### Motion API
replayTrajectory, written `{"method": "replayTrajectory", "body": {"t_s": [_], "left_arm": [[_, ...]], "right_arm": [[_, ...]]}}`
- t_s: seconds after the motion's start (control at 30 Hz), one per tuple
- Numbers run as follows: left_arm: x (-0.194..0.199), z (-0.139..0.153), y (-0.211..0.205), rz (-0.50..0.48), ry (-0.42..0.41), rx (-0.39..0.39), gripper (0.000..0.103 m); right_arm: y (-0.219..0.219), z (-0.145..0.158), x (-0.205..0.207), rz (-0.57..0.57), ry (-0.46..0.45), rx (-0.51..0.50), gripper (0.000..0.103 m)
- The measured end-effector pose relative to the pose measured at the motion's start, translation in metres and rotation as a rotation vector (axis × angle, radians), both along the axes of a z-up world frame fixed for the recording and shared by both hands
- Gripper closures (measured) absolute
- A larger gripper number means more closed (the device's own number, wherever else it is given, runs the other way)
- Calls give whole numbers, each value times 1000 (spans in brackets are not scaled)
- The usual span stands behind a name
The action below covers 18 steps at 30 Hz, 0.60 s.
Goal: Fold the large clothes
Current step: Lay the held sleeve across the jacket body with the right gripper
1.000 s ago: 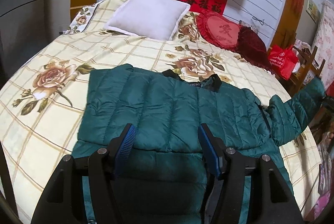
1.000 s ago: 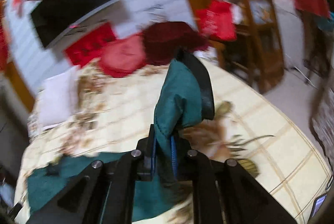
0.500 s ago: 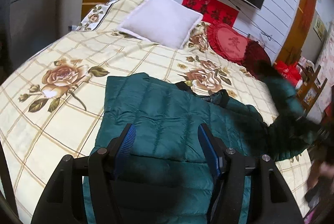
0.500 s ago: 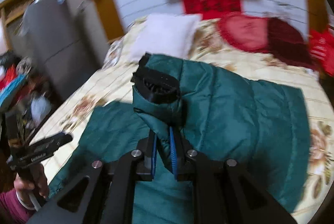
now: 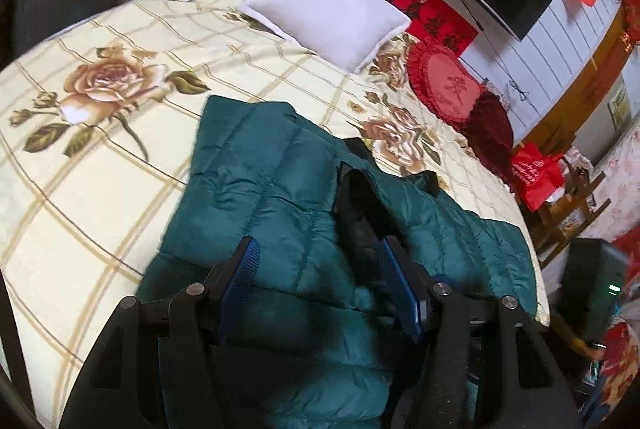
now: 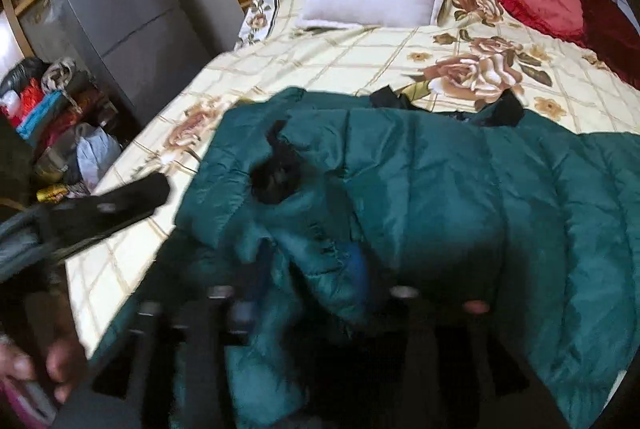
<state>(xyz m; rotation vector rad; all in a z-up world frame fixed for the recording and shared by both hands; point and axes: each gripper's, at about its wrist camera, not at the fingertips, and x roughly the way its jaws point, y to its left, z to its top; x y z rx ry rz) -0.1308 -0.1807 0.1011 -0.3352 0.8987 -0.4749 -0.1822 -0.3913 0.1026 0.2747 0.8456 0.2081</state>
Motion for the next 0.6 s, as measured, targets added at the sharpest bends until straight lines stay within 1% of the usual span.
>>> {"method": "replayTrajectory", "body": {"t_s": [0.1,0.23,0.33,0.37,0.4,0.43,0.5,0.53,0.6], "left_arm": [[-2,-3,-10,-24,-2,-4,29],[-5,-9,-29,-55,-28,44,29],[4,-19,-48,-82,-2,65,29],[6,-23,-53,-91,13,57,33],[8,-26,-56,-100,24,37,57],[8,-26,-57,-102,22,34,68],[11,-17,-63,-109,1,67,72],[11,-12,-63,-112,-8,67,73],[10,9,-58,-111,-57,73,78]], "right_arm": [[-13,18,-30,-19,-52,-51,39],[-49,36,-77,-85,-101,-81,35],[-79,43,-103,-163,-120,-116,31],[-89,44,-110,-186,-122,-121,31],[-100,46,-116,-210,-126,-121,31],[-112,48,-123,-240,-129,-116,31],[-140,53,-133,-324,-134,-105,31],[-148,55,-136,-355,-134,-100,31],[-168,58,-140,-435,-141,-72,31]]}}
